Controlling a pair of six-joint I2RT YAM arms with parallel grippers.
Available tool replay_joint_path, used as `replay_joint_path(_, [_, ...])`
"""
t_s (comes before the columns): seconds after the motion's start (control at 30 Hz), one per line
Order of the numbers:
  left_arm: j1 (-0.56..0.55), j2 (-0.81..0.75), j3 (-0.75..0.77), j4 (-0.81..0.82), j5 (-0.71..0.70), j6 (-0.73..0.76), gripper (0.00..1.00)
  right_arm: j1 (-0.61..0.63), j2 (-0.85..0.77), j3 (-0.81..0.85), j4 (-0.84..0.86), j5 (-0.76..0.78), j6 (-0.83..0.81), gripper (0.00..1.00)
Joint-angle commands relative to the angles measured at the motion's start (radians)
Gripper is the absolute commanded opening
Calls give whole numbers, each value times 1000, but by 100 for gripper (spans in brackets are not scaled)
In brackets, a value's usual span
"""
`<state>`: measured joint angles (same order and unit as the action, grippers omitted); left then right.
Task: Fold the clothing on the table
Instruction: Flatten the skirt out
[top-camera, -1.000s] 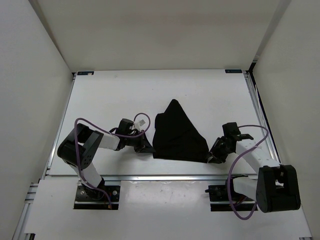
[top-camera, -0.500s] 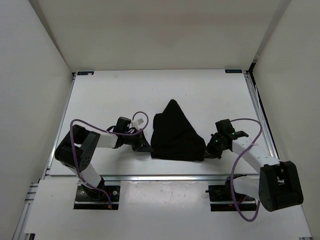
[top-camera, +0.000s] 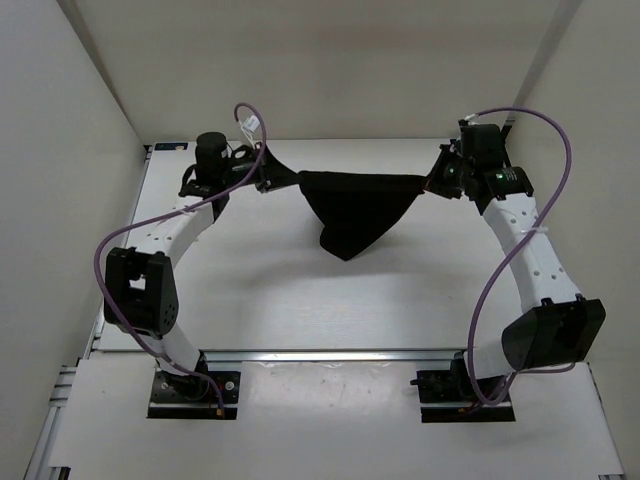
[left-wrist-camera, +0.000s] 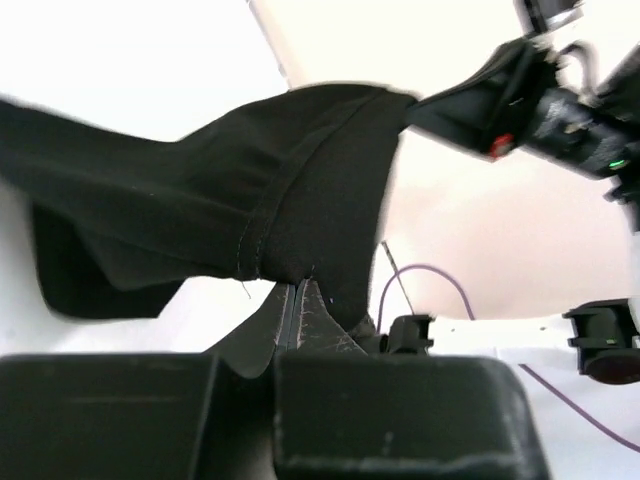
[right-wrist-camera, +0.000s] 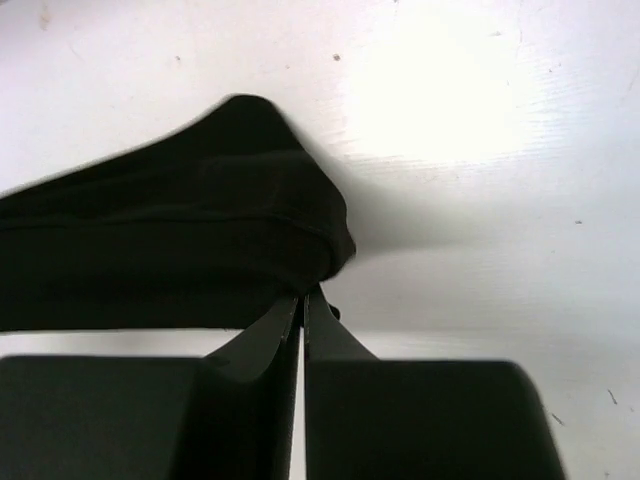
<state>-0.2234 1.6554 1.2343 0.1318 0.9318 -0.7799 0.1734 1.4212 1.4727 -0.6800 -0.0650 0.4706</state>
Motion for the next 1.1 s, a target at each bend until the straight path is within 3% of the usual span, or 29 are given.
replay_joint_path(0.0, [27,-34,62,-16,55,-15,0,26,-4,31,-32,99,-75,0])
replay_joint_path(0.03, [30,-52,67,-90,61,43,0,44,-22,8,-36,105,-88,0])
replay_joint_path(0.1, [27,-118,27,-62,119,58,0,98,-47,-14,-61,145,-101,0])
replay_joint_path(0.17, [29,-179,-45,163,214,-185,0,199,-126,-52,-64,215,-118,0])
replay_joint_path(0.2, [29,-202,-109,438,235,-288,0,231,-149,-66,-62,273,-121,0])
replay_joint_path(0.27, [61,-218,-211,1140,213,-824,0,322,-252,-83,-43,327,-122,0])
replay_joint_path(0.3, [76,-233,-235,1205,199,-881,0,342,-281,-84,-30,359,-122,0])
replay_joint_path(0.33, [96,-249,-214,1137,220,-863,0,374,-336,-98,-15,393,-121,0])
replay_joint_path(0.37, [104,-287,-196,941,267,-729,0,403,-388,-107,-6,402,-121,0])
replay_joint_path(0.4, [105,-327,-170,880,300,-678,0,431,-442,-121,16,425,-122,0])
replay_joint_path(0.5, [111,-402,-236,1080,274,-826,0,454,-534,-160,65,444,-141,0])
replay_joint_path(0.57, [131,-449,-262,900,288,-727,0,424,-538,-161,65,423,-165,0])
replay_joint_path(0.63, [173,-462,-297,727,268,-574,0,280,-490,-158,53,336,-177,1])
replay_joint_path(0.67, [183,-462,-323,583,245,-531,0,223,-472,-158,43,212,-181,0])
replay_joint_path(0.7, [194,-456,-346,449,207,-422,0,90,-419,-172,39,136,-175,0])
replay_joint_path(0.73, [203,-448,-352,357,175,-357,0,11,-404,-186,57,-34,-171,0])
replay_joint_path(0.77, [199,-436,-355,154,98,-216,0,-93,-363,-231,101,-153,-161,0])
replay_joint_path(0.8, [187,-428,-351,35,16,-106,0,-98,-328,-251,124,-151,-147,0])
replay_joint_path(0.87, [144,-366,-352,-73,-121,-9,0,-71,-265,-288,196,-75,-188,0])
replay_joint_path(0.93, [87,-279,-335,-69,-198,2,0,-95,-150,-258,220,-97,-187,0])
replay_joint_path(1.07, [35,2,-92,-38,-206,-19,0,-115,22,-48,223,-75,-188,0])
